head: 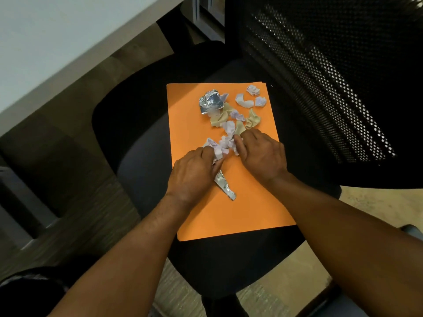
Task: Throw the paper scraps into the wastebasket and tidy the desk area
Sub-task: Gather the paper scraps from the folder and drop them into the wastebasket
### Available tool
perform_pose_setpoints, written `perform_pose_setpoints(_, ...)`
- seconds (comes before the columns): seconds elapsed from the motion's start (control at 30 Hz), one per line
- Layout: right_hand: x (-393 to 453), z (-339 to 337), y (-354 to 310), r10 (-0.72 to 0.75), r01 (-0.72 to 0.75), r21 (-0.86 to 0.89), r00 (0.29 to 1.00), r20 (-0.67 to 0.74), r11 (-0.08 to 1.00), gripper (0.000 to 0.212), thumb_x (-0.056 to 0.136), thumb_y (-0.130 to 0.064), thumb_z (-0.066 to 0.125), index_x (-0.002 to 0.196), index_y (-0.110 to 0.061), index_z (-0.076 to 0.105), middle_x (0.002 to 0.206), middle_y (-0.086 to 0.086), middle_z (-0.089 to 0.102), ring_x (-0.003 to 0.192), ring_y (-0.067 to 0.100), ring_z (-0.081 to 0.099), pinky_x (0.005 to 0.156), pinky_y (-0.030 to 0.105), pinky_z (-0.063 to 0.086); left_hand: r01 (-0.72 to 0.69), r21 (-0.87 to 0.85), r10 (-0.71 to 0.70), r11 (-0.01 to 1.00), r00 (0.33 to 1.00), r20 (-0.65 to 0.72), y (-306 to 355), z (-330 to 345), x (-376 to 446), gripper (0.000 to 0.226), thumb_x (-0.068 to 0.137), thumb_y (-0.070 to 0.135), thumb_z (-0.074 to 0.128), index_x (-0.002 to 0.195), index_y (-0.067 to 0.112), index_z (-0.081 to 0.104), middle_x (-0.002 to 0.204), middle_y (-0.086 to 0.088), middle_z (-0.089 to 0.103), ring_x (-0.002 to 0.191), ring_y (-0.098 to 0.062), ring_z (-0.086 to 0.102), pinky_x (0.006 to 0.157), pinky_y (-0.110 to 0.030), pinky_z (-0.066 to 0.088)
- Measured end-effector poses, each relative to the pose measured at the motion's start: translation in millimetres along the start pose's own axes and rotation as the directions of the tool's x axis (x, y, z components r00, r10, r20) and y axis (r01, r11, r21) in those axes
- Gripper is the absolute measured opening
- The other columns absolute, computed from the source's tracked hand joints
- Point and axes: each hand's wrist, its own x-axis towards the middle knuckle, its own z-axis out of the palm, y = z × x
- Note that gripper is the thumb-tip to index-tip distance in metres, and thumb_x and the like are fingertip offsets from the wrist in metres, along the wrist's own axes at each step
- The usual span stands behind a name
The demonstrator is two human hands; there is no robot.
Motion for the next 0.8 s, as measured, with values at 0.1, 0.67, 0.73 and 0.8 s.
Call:
perform_pose_setpoints(0.1,-0.2,-3.2,1.0,0.005,-0.002,0.032,0.997,-0.078,0.999,0.043,0.1,-0.039,0.036,0.082,-0.009,0.06,0.075,0.01,0.063,0.06,0.032,0.061,0.051,0.03,0.034,0.043,-0.118,-0.061,0.992,0.987,-0.15,2.7,-5.4,-2.5,0.036,0.094,0.038,0.05,0.078,0.006,0.053,0.064,-0.009,0.056,0.051,-0.025,0.051,0.047,-0.028,0.035)
perform_pose_setpoints(0.67,10.8,-39.8,-54.1,0.123,-0.066,0.177,0.936,-0.33,0.982,0.028,0.096,-0.015,0.047,0.073,-0.003,0.057,0.063,0.013,0.056,0.054,0.015,0.041,0.05,0.027,0.029,0.095,-0.418,-0.321,0.904,0.797,-0.512,-7.1,-71.0,-23.6,0.046,0.099,0.041,0.044,0.079,0.001,0.058,0.064,-0.006,0.057,0.052,-0.016,0.054,0.044,-0.026,0.04)
perform_pose_setpoints(0.73,10.9,-36.4,-77.0,0.096,-0.031,0.187,0.933,-0.346,0.982,0.028,0.097,-0.014,0.046,0.072,-0.003,0.056,0.062,0.012,0.055,0.055,0.013,0.038,0.052,0.026,0.025,0.134,-0.427,-0.367,0.894,0.768,-0.525,-21.7,-79.4,-36.7,0.043,0.098,0.038,0.047,0.079,0.001,0.057,0.064,-0.003,0.054,0.052,-0.013,0.051,0.044,-0.021,0.038)
perform_pose_setpoints(0.8,10.0,-33.3,-106.0,0.05,0.03,0.211,0.93,-0.364,0.977,0.027,0.096,-0.01,0.047,0.071,-0.004,0.054,0.06,0.011,0.052,0.055,0.013,0.034,0.054,0.025,0.02,0.18,-0.452,-0.43,0.874,0.72,-0.544,-37.3,-91.0,-52.8,0.044,0.099,0.04,0.046,0.079,0.002,0.057,0.064,0.001,0.05,0.052,-0.009,0.046,0.045,-0.014,0.035)
